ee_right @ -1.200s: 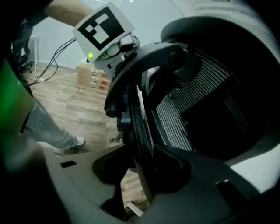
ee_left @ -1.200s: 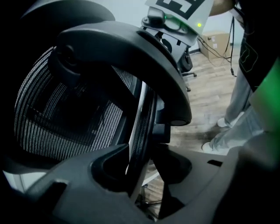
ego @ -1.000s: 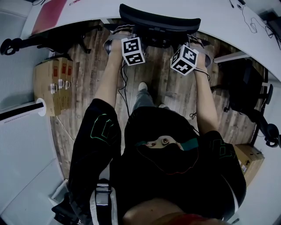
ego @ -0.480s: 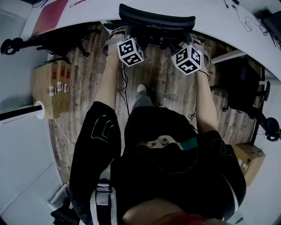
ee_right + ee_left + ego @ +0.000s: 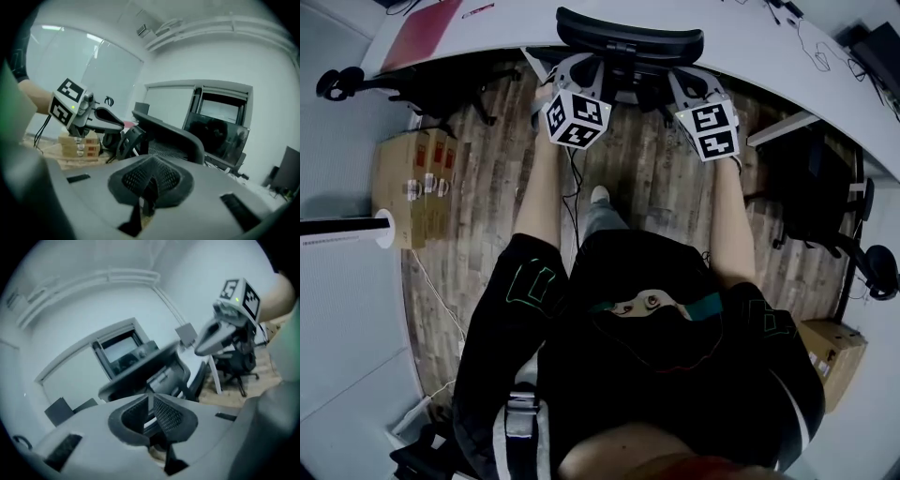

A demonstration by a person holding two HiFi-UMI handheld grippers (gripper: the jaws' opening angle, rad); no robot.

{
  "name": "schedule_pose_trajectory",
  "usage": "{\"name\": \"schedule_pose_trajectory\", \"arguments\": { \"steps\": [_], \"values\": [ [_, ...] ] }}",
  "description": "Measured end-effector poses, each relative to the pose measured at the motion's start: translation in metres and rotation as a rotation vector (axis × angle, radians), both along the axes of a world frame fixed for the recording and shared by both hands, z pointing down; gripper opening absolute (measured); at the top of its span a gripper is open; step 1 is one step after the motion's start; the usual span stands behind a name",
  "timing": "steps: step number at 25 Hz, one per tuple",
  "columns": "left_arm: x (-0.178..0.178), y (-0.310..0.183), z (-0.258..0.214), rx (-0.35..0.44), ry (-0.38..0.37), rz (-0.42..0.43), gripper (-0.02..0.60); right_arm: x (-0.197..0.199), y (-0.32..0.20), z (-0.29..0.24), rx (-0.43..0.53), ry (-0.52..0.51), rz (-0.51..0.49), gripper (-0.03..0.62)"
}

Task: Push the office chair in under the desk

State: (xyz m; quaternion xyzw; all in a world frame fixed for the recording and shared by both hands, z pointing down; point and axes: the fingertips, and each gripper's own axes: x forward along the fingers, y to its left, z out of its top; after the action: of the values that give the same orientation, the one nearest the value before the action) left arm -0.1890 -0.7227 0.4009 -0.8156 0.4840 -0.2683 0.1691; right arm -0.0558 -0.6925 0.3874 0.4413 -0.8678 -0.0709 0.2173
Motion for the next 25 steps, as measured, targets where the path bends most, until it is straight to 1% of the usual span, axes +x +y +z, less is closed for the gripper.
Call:
{"name": "schedule_pose_trajectory", "arguments": {
  "steps": [2,4,5,10,13,15,18,21,25],
  "values": [
    [0.006,0.009,-0.022,0.041,0.122,-0.044,0.009,0.004,0.008,-0.009,0.011,-0.047,0.004,0.006],
    [0.012,0.021,-0.039,0.06,0.256,-0.081,0.009,0.009,0.015,-0.015,0.021,-0.093,0.011,0.005],
    [0.015,0.027,-0.045,0.065,0.308,-0.095,0.009,0.013,0.019,-0.019,0.025,-0.12,0.019,0.005],
    [0.012,0.055,-0.078,0.112,0.508,-0.195,0.008,0.041,0.034,-0.038,0.03,-0.247,0.12,0.005],
    [0.006,0.072,-0.08,0.105,0.599,-0.251,0.008,0.063,0.043,-0.045,0.03,-0.282,0.188,0.005],
    [0.006,0.083,-0.075,0.088,0.629,-0.276,0.008,0.076,0.049,-0.05,0.036,-0.317,0.218,0.005],
    [0.01,0.093,-0.07,0.076,0.647,-0.294,0.008,0.09,0.056,-0.059,0.048,-0.372,0.238,0.005],
    [0.015,0.097,-0.067,0.073,0.636,-0.302,0.008,0.095,0.063,-0.063,0.058,-0.405,0.237,0.005],
    [0.025,0.101,-0.068,0.076,0.618,-0.287,0.008,0.1,0.066,-0.063,0.07,-0.418,0.239,0.005]
  ]
}}
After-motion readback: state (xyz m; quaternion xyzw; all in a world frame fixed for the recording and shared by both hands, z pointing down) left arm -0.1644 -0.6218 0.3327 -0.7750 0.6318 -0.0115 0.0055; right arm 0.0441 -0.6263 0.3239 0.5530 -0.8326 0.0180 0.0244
